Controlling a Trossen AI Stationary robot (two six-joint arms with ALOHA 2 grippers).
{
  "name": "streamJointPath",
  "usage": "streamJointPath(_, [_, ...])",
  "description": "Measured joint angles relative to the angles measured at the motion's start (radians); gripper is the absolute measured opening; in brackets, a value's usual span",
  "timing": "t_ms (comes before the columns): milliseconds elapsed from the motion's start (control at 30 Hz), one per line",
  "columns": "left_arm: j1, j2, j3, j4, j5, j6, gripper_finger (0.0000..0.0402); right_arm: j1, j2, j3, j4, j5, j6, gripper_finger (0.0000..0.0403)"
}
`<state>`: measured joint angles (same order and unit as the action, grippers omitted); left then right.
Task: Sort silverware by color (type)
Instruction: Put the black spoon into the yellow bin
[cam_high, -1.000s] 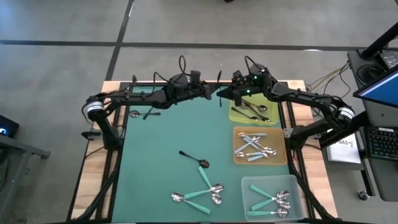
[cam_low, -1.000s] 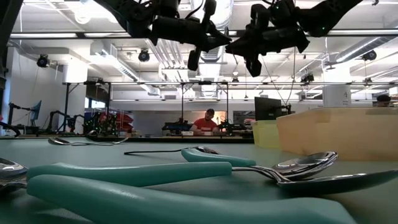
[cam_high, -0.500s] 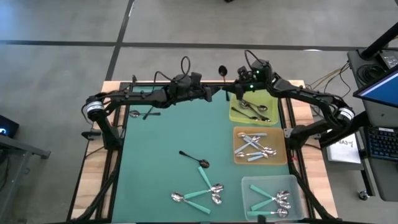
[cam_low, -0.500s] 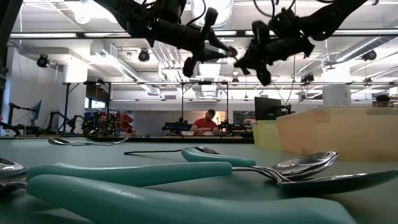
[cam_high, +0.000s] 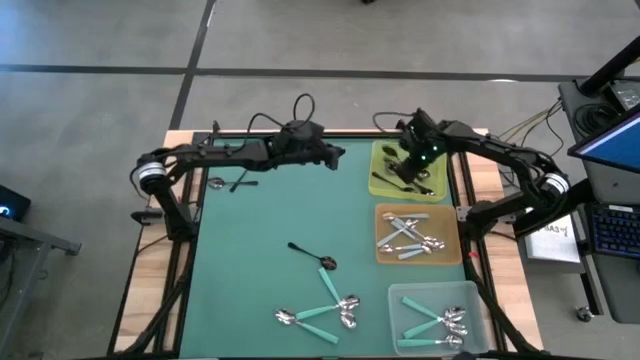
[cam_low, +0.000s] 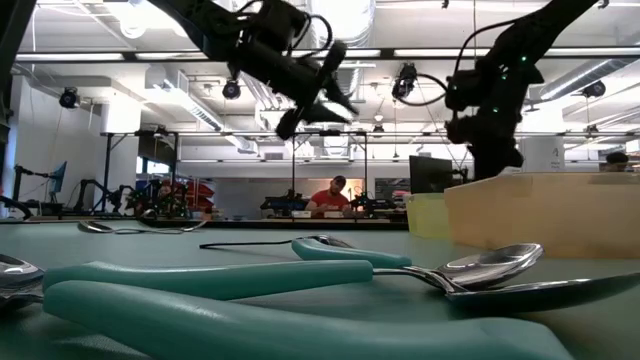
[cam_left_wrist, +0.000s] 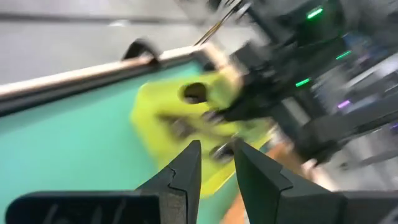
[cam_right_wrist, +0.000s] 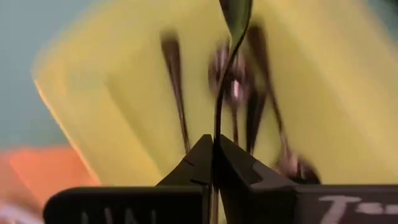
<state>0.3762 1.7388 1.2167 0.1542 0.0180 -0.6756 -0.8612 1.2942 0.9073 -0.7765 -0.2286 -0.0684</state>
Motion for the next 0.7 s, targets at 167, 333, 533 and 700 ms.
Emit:
streamJointPath(167, [0.045,-0.007,0.000,-0.355,-0.003,0.074,0.0079,0.002,0.003,0.000,-0.030,0.003,0.001,0.0009])
streamJointPath(333, [0.094,-0.007,-0.001,-0.754,-0.072,0.140,0.0079,0.001,0.003,0.000,-0.008,0.004,-0.012,0.0009])
streamJointPath(533, [0.141,-0.007,-0.002,-1.144,-0.383,0.129,0.0079,0.001,0.003,0.000,0.031,0.004,-0.029,0.0009])
streamJointPath(700, [0.179,-0.003,-0.002,-1.201,-0.413,0.124,0.0079,0.001,0.003,0.000,0.040,0.002,-0.024,0.0009])
